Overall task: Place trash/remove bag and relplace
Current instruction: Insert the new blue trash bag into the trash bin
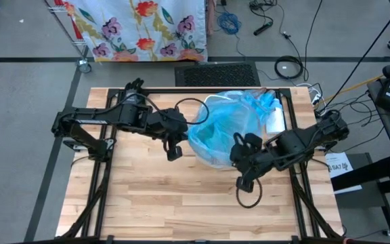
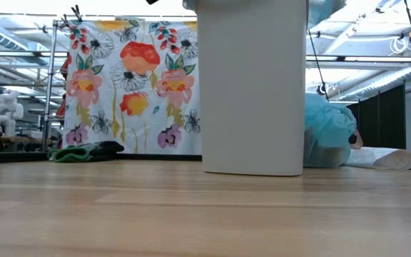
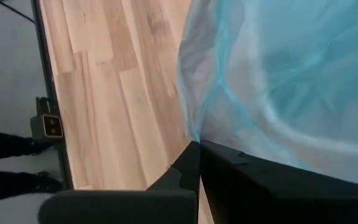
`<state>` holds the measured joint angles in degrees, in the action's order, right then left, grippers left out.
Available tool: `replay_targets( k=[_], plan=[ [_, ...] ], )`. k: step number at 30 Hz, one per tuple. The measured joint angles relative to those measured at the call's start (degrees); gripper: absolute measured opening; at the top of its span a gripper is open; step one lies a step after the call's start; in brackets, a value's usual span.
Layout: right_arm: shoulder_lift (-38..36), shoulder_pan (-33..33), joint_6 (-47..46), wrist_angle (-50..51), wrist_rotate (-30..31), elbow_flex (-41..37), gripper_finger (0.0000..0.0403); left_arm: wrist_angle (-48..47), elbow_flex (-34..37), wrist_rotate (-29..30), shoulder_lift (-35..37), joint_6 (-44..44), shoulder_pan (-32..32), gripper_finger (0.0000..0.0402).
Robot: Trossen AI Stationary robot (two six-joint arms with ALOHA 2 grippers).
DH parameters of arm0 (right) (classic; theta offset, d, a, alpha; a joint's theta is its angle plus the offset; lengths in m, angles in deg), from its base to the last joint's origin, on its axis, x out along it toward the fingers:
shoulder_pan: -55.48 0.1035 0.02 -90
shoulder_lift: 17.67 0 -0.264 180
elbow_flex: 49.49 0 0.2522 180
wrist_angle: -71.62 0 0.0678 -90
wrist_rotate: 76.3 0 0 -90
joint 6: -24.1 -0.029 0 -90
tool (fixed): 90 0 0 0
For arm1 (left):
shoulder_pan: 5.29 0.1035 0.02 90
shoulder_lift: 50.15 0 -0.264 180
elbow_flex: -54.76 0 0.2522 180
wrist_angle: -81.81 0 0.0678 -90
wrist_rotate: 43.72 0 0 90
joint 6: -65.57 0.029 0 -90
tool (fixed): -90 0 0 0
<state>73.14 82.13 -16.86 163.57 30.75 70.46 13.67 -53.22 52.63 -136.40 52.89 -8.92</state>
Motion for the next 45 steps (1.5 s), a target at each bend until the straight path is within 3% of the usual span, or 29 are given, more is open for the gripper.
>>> replay_targets(
  k=[7, 18, 25, 40, 45],
  plan=[
    [3.74, -0.02, -2.43, -0.52, -3.86, 0.00, 0.0000, -5.18, 0.00, 0.02, -0.88, -0.31, 0.32, 0.0000],
    [5.85, 0.09, -5.18, -0.76, -5.46, -0.05, 0.0000, -5.66, 1.08, -1.91, -5.53, -0.36, 0.27, 0.0000],
    [5.09, 0.09, -6.29, -4.45, -5.20, -0.07, 0.0002, -6.65, 1.02, -2.04, -2.61, -0.48, 0.25, 0.0000],
    [2.85, 0.09, -5.08, -9.44, -5.78, -0.07, 0.0110, -6.69, 0.98, -1.95, 1.26, -0.56, 0.23, 0.0000],
    [-0.16, 0.09, -9.19, -9.64, -7.11, -0.07, 0.0116, -6.22, 0.62, -3.74, 1.27, -0.48, 0.25, 0.0000]
  ],
)
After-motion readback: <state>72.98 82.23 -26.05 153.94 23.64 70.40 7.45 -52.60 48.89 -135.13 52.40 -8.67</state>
